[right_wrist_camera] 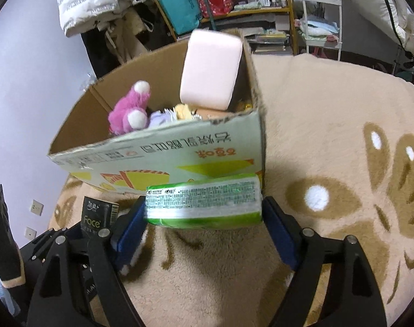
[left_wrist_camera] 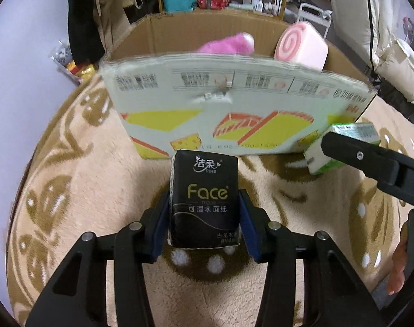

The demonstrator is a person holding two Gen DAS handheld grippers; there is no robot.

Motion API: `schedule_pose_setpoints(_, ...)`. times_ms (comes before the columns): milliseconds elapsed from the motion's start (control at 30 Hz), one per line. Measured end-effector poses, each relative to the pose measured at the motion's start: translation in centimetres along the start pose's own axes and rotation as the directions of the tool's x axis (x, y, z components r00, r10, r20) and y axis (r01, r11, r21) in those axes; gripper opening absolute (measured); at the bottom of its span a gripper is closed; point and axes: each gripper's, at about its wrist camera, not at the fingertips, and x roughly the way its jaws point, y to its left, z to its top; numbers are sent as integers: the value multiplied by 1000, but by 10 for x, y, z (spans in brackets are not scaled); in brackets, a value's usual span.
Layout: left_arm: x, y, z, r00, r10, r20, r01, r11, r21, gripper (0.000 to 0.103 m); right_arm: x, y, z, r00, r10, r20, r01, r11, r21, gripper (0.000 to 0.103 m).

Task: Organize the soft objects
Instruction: 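Lift both tissue packs and carry them over the box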

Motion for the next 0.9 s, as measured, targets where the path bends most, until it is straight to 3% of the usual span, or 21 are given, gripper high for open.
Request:
schedule_pose_setpoints(200, -32, 4, -2, 995, 29, 92, -29, 1000, -4, 46, -31, 7, 0, 996, 17, 84, -15, 1000, -27, 87)
schedule_pose_setpoints(333, -61, 3, -2, 982, 39, 183, -40, 999, 3, 46, -56, 9, 1, 988, 39, 152, -33, 999, -41, 87)
schedule_pose_setpoints(500, -92, -1, 1, 957, 29, 290, -29, 1000, -4, 46, -86, 11, 3, 967, 69, 244, -55, 997, -62, 87)
schedule_pose_setpoints(700, -111, 4, 10, 912, 66, 404, -66, 998, -13, 46, -110, 17, 12, 932, 99, 350, -71, 993, -94, 87)
schedule_pose_setpoints(800, -114, 10, 17, 901, 68, 428, -62, 998, -28, 46, -120, 20, 19, 908, 108, 405, -66, 991, -118, 87)
schedule_pose_setpoints(900, -116, 13, 25, 893, 61, 446, -51, 998, -34, 46, -122, 25, 24, 899, 107, 424, -52, 989, -138, 87)
